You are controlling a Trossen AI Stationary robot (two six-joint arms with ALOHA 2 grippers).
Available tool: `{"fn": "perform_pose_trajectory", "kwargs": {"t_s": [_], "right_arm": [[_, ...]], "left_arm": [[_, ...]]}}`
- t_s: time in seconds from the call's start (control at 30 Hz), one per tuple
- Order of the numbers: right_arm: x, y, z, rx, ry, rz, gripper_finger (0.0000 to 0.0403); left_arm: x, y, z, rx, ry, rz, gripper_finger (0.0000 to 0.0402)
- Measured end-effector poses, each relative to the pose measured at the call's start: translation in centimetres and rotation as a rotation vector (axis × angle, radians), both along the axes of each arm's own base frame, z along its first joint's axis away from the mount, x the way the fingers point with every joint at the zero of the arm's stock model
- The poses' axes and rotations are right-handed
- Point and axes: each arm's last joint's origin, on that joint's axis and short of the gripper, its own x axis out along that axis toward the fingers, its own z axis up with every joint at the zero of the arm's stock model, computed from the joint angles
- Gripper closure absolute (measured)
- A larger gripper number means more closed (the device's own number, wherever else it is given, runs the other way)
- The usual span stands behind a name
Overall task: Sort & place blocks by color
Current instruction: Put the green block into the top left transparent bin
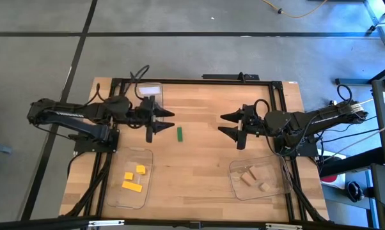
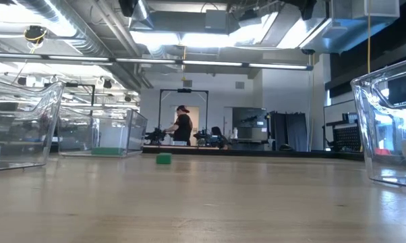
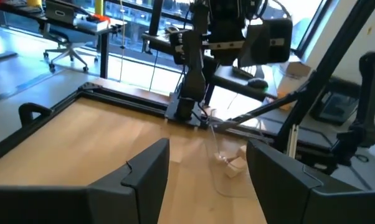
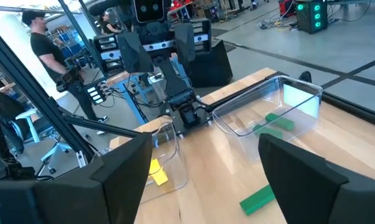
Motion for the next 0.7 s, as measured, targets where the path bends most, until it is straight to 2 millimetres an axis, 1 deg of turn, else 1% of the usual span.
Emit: {"fn": "perform_pose_trajectory", "kwargs": {"t_s": [0.1,0.2,0.27,0.37,0.47,0.57,0.7], "right_arm": [[0.0,0.0,0.0,0.002,-0.001,0.0,0.0108],[0.0,0.0,0.1,0.005,-0.009,0.0,0.0108],[0.0,0.0,0.3,0.01,-0.03,0.0,0.0108],[-0.2,0.0,0.9,0.003,-0.082,0.002,0.0108],[-0.3,-0.1,1.7,-0.012,-0.143,0.004,0.0108],[-0.5,-0.1,2.3,-0.028,-0.196,0.003,0.0108],[-0.6,-0.1,2.8,-0.047,-0.244,0.001,0.0108]], "left_arm": [[0.8,0.0,0.2,0.038,0.055,-0.018,0.0198],[2.0,0.0,0.7,0.1,0.169,-0.05,0.0198],[3.0,0.1,0.9,0.159,0.289,-0.074,0.0198],[4.5,0.4,0.4,0.279,0.501,-0.124,0.0198],[6.0,0.6,-0.6,0.417,0.694,-0.209,0.0198],[7.5,0.7,-2.2,0.564,0.848,-0.303,0.0198],[9.6,0.7,-5.1,0.718,0.956,-0.428,0.0198]]}}
